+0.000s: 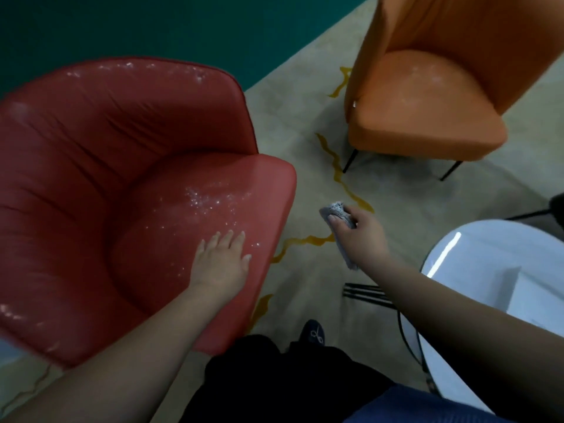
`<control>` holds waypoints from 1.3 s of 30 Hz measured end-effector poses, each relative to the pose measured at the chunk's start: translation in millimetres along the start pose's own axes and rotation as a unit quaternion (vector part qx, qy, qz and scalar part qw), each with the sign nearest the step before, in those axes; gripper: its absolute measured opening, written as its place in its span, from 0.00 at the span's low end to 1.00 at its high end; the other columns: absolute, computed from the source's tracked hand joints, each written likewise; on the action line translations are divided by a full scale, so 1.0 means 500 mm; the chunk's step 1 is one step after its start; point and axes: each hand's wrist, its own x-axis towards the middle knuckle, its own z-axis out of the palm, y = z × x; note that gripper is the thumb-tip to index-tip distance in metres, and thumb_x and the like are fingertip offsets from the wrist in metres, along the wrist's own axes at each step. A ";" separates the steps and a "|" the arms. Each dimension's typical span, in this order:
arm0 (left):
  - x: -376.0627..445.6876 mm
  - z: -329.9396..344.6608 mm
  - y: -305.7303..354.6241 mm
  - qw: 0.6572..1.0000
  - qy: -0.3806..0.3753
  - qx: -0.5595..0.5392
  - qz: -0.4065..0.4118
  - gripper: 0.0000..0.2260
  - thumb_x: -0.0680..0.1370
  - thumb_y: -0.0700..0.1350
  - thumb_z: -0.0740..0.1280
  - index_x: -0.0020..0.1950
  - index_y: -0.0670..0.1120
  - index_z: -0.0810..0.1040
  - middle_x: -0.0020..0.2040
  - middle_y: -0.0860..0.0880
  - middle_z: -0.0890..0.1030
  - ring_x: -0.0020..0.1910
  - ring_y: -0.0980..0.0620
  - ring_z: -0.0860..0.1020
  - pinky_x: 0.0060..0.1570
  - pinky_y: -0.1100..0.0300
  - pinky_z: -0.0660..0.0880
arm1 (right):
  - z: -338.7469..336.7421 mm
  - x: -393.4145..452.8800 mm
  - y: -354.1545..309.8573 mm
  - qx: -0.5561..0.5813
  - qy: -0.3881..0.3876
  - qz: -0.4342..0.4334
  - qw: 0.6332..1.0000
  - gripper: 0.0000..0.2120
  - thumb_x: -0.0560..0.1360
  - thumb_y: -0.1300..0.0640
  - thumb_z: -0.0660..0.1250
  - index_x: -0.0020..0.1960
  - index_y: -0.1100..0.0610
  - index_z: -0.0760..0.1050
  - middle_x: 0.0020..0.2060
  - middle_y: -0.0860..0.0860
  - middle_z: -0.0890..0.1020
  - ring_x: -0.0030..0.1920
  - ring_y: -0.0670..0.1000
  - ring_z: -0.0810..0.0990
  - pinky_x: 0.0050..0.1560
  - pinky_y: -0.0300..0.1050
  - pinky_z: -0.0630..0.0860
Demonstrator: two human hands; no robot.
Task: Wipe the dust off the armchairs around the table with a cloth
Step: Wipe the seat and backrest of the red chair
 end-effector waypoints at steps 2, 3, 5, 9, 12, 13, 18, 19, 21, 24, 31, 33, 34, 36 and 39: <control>-0.009 -0.004 0.002 0.999 0.006 -0.012 -0.030 0.26 0.81 0.57 0.50 0.78 0.51 0.52 0.77 0.49 0.58 0.76 0.46 0.54 0.74 0.47 0.51 | 0.005 0.027 -0.018 0.006 -0.028 -0.032 0.999 0.06 0.75 0.53 0.67 0.46 0.54 0.78 0.35 0.52 0.81 0.36 0.47 0.78 0.36 0.46 0.74; -0.012 -0.007 -0.001 0.999 0.006 -0.018 -0.044 0.26 0.81 0.57 0.50 0.78 0.51 0.52 0.78 0.49 0.57 0.76 0.47 0.54 0.74 0.47 0.50 | 0.011 0.037 -0.029 0.016 -0.039 -0.044 0.998 0.05 0.75 0.52 0.67 0.46 0.54 0.78 0.35 0.53 0.81 0.34 0.46 0.78 0.33 0.42 0.72; -0.014 -0.014 -0.014 0.997 0.006 -0.028 -0.072 0.26 0.81 0.57 0.50 0.78 0.51 0.52 0.78 0.49 0.57 0.76 0.47 0.53 0.74 0.47 0.50 | 0.029 0.058 -0.050 0.028 -0.063 -0.061 0.996 0.05 0.75 0.51 0.67 0.46 0.52 0.78 0.34 0.52 0.81 0.34 0.45 0.78 0.29 0.38 0.70; 0.002 -0.023 -0.053 0.992 0.009 -0.042 -0.121 0.26 0.81 0.57 0.49 0.78 0.51 0.51 0.78 0.49 0.56 0.77 0.47 0.52 0.74 0.47 0.50 | 0.072 0.109 -0.097 0.008 -0.120 -0.077 0.990 0.08 0.76 0.48 0.66 0.49 0.51 0.78 0.37 0.51 0.82 0.38 0.49 0.80 0.38 0.49 0.77; 0.031 -0.031 -0.086 0.989 0.016 -0.053 -0.139 0.26 0.81 0.57 0.49 0.78 0.51 0.50 0.78 0.49 0.56 0.77 0.47 0.52 0.75 0.47 0.49 | 0.108 0.152 -0.136 -0.001 -0.129 -0.098 0.987 0.09 0.75 0.49 0.66 0.48 0.55 0.78 0.38 0.53 0.82 0.38 0.52 0.80 0.39 0.51 0.77; 0.040 -0.035 -0.099 0.988 0.019 -0.055 -0.144 0.26 0.81 0.57 0.49 0.78 0.51 0.50 0.78 0.49 0.56 0.77 0.47 0.52 0.75 0.47 0.49 | 0.120 0.165 -0.150 0.000 -0.126 -0.101 0.987 0.10 0.75 0.49 0.66 0.49 0.56 0.78 0.38 0.53 0.82 0.38 0.50 0.80 0.39 0.48 0.77; 0.071 -0.049 -0.157 0.983 0.032 -0.060 -0.173 0.26 0.81 0.57 0.49 0.78 0.51 0.50 0.78 0.49 0.56 0.76 0.48 0.53 0.74 0.48 0.49 | 0.175 0.221 -0.213 0.020 -0.122 -0.127 0.984 0.10 0.73 0.51 0.68 0.49 0.57 0.77 0.37 0.53 0.82 0.40 0.49 0.80 0.38 0.47 0.75; 0.074 -0.051 -0.169 0.981 0.032 -0.062 -0.182 0.26 0.81 0.57 0.49 0.78 0.51 0.51 0.78 0.49 0.56 0.76 0.48 0.53 0.74 0.48 0.49 | 0.186 0.233 -0.223 0.025 -0.125 -0.124 0.984 0.09 0.74 0.52 0.68 0.49 0.57 0.78 0.37 0.51 0.82 0.41 0.48 0.81 0.38 0.46 0.76; 0.078 -0.056 -0.184 0.976 0.032 -0.067 -0.202 0.26 0.81 0.57 0.49 0.78 0.51 0.51 0.78 0.50 0.57 0.76 0.48 0.53 0.74 0.48 0.50 | 0.206 0.258 -0.238 0.036 -0.132 -0.119 0.983 0.09 0.74 0.51 0.69 0.51 0.56 0.79 0.39 0.42 0.82 0.44 0.38 0.79 0.38 0.39 0.75; 0.086 -0.059 -0.199 0.967 0.028 -0.082 -0.239 0.26 0.81 0.57 0.50 0.78 0.51 0.51 0.78 0.50 0.56 0.76 0.48 0.53 0.74 0.48 0.50 | 0.234 0.303 -0.261 0.006 -0.171 -0.138 0.976 0.09 0.75 0.49 0.68 0.49 0.54 0.78 0.43 0.47 0.82 0.46 0.35 0.77 0.39 0.36 0.74; 0.129 -0.070 -0.194 0.936 0.032 -0.105 -0.333 0.26 0.81 0.57 0.48 0.78 0.51 0.49 0.78 0.49 0.55 0.77 0.48 0.53 0.75 0.48 0.51 | 0.295 0.429 -0.344 -0.041 -0.283 -0.211 0.935 0.04 0.75 0.49 0.66 0.43 0.47 0.77 0.34 0.46 0.80 0.34 0.42 0.78 0.28 0.32 0.68; 0.145 -0.072 -0.179 0.925 0.031 -0.118 -0.360 0.26 0.82 0.57 0.48 0.78 0.50 0.49 0.78 0.49 0.55 0.77 0.48 0.53 0.75 0.49 0.50 | 0.315 0.470 -0.367 -0.055 -0.319 -0.235 0.916 0.04 0.75 0.49 0.66 0.46 0.47 0.78 0.36 0.46 0.81 0.35 0.40 0.79 0.29 0.29 0.68; 0.153 -0.072 -0.169 0.918 0.028 -0.130 -0.374 0.26 0.81 0.57 0.48 0.78 0.50 0.49 0.78 0.49 0.55 0.77 0.48 0.53 0.74 0.49 0.50 | 0.326 0.487 -0.376 -0.065 -0.338 -0.246 0.906 0.05 0.75 0.48 0.66 0.48 0.47 0.78 0.38 0.47 0.81 0.36 0.41 0.79 0.31 0.29 0.69; 0.169 -0.067 -0.141 0.901 0.030 -0.151 -0.406 0.26 0.81 0.57 0.48 0.78 0.51 0.50 0.78 0.49 0.55 0.77 0.48 0.53 0.74 0.48 0.50 | 0.346 0.517 -0.391 -0.083 -0.368 -0.263 0.888 0.07 0.76 0.47 0.66 0.51 0.47 0.78 0.43 0.50 0.81 0.40 0.45 0.80 0.37 0.35 0.71; 0.188 -0.064 -0.106 0.870 0.044 -0.192 -0.452 0.26 0.81 0.57 0.49 0.78 0.51 0.52 0.78 0.49 0.57 0.76 0.48 0.54 0.74 0.48 0.51 | 0.374 0.547 -0.411 -0.111 -0.409 -0.285 0.860 0.12 0.76 0.46 0.66 0.57 0.48 0.78 0.48 0.51 0.80 0.46 0.47 0.80 0.45 0.43 0.76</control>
